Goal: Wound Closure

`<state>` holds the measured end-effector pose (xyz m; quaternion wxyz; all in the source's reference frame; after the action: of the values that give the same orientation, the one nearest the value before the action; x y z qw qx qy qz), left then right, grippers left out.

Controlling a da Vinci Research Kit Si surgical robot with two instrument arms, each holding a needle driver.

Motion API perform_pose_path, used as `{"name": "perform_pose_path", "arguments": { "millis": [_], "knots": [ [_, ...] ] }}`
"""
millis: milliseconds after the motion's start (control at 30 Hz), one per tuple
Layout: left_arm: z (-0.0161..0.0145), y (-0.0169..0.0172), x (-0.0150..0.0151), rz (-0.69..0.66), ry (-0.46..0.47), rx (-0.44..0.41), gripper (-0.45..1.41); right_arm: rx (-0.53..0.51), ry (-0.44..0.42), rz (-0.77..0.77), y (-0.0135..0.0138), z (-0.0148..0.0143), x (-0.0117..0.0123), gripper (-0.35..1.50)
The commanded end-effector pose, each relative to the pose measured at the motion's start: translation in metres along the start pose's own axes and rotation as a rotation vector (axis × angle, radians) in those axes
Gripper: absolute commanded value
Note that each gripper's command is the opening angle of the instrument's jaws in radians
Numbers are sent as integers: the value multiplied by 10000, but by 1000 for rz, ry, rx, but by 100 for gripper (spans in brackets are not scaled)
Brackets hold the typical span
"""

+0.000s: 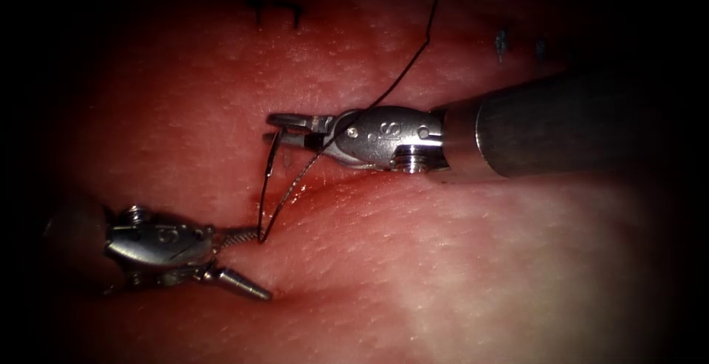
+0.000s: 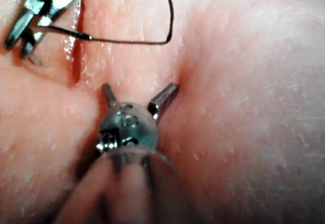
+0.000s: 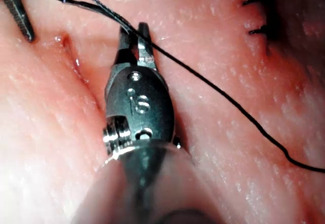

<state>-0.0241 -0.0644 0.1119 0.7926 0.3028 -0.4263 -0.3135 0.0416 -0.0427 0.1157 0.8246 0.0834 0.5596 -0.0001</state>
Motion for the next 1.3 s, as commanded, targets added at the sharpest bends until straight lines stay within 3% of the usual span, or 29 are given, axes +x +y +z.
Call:
{"name": "perform_pose_path", "arguments": {
  "millis": [33, 267, 467, 833, 1300],
  "knots": [
    [7, -5, 9, -3, 2, 2, 69, 14, -6, -15, -14, 12, -7, -35],
    [6, -4, 9, -2, 2, 3, 69, 66, -56, -61, -44, 19, -41, -35],
    [4, 2, 10, -1, 2, 3, 69, 111, -47, -83, -56, 15, -61, -35],
    [2, 4, 11, 1, 2, 1, 69, 225, 7, -135, -89, 20, -70, -35],
    [0, 5, 12, 2, 2, 0, 69, 334, 68, -203, -126, 18, -52, -35]
  ]
}}
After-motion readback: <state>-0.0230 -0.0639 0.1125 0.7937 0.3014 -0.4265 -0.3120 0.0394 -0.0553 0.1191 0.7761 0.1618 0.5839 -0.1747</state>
